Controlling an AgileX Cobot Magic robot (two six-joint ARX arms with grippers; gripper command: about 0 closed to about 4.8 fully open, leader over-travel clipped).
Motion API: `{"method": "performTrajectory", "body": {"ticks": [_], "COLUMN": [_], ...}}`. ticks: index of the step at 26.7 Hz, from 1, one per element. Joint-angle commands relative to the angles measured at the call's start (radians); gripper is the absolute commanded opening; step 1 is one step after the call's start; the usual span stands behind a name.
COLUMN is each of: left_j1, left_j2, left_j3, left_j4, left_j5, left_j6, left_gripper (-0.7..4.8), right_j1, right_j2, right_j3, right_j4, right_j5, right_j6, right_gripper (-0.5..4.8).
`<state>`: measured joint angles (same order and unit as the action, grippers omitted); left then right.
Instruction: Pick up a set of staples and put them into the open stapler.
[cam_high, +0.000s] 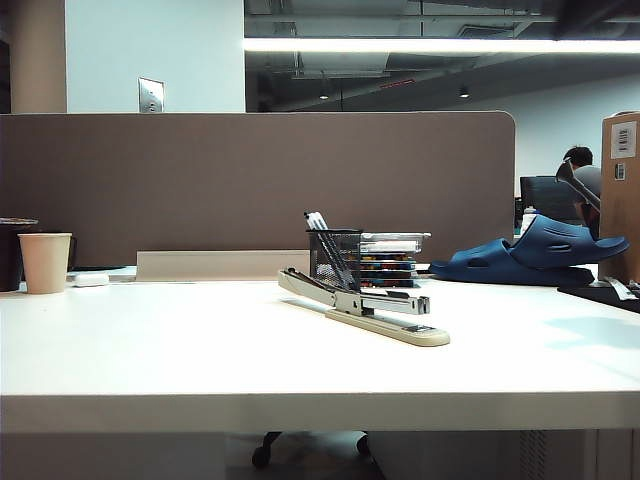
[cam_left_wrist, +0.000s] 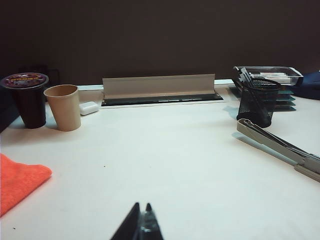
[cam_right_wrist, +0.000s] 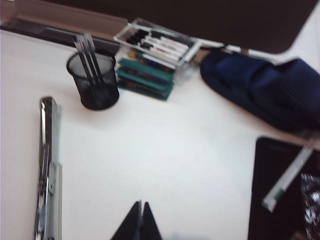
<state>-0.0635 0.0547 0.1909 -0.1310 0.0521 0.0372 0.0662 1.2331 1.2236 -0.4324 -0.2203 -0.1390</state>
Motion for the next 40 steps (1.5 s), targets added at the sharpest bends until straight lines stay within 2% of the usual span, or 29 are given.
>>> {"method": "performTrajectory", "body": {"ticks": [1,6,11,13,19,22,26,29,32,34,40], "left_j1": [0.001,0.001,0.001,0.001,0.001,0.001,0.001,0.001,0.001,0.001,0.001], "left_j2": [0.001,0.000,0.000,-0.001,-0.012,-0.014,-0.014,-0.014,-0.015,-0.024,-0.031], "left_j3": [0.004,0.000,-0.030,-0.053,-0.109,-0.135,-0.139,-0.139,-0.149,-0.184,-0.184], "left_j4": [0.013,0.025,0.081,0.099,0.156,0.183,0.193,0.193,0.209,0.258,0.269], "left_j5": [-0.014,-0.103,-0.099,-0.100,-0.100,-0.095,-0.093,-0.093,-0.093,-0.096,-0.100], "left_j6": [0.008,0.007,0.006,-0.019,-0.019,-0.019,-0.019,-0.012,0.033,0.034,0.034], "left_gripper": [-0.06,-0.06,-0.06,-0.06,-0.06,-0.06,-0.06,-0.06,-0.06,-0.06,-0.06], "right_j1": [-0.024,-0.029,-0.029,-0.029,-0.028,-0.027,-0.027,-0.027,-0.024,-0.023,-0.023], "right_j2": [-0.111,-0.321,-0.480,-0.587,-0.798,-0.972,-1.099,-1.208,-1.234,-1.234,-1.235], "right_j3": [-0.120,-0.336,-0.478,-0.571,-0.768,-0.931,-1.027,-1.096,-1.143,-1.162,-1.224], "right_j4": [0.065,0.151,0.205,0.223,0.261,0.366,0.392,0.391,0.409,0.415,0.489], "right_j5": [0.011,0.047,0.073,0.095,0.110,0.114,0.123,0.170,0.180,0.180,0.185], "right_j6": [0.026,0.070,0.121,0.136,0.141,0.172,0.173,0.173,0.172,0.171,0.153], "right_gripper": [-0.09,-0.09,-0.09,-0.09,-0.09,-0.09,-0.09,-0.09,-0.09,-0.09,-0.09]}}
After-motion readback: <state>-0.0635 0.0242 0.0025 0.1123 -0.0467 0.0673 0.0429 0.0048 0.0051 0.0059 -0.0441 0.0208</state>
